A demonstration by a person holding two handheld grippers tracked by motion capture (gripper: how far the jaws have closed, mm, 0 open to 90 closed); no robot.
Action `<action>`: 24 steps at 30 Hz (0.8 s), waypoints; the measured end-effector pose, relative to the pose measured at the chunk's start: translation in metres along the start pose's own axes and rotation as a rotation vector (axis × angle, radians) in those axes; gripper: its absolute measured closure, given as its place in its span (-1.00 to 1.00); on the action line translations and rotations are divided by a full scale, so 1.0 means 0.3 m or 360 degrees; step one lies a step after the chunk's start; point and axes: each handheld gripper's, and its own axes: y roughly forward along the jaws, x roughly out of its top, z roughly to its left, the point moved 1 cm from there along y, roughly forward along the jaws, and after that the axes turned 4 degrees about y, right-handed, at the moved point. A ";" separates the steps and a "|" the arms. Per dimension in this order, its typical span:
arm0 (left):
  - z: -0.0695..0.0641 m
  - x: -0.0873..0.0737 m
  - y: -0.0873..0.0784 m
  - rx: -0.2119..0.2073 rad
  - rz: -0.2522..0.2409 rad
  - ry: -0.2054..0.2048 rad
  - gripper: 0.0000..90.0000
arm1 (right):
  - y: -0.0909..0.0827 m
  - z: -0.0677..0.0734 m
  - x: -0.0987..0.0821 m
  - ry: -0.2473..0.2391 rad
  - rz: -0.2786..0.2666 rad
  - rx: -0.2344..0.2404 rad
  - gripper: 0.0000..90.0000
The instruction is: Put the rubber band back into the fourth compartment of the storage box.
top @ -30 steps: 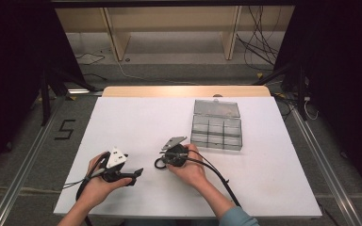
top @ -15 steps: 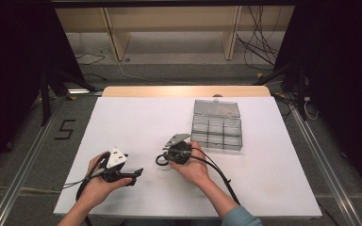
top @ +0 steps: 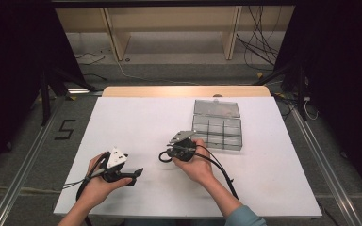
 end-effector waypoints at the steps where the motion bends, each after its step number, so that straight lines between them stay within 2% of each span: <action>1: 0.000 0.000 0.000 0.0000 -0.0002 -0.0003 -0.51 | -0.007 -0.004 0.002 0.0004 -0.0005 -0.0006 0.96; 24: 0.002 0.000 -0.001 0.0002 -0.0002 -0.0004 -0.51 | -0.074 -0.059 0.008 0.0049 -0.0061 -0.0063 0.96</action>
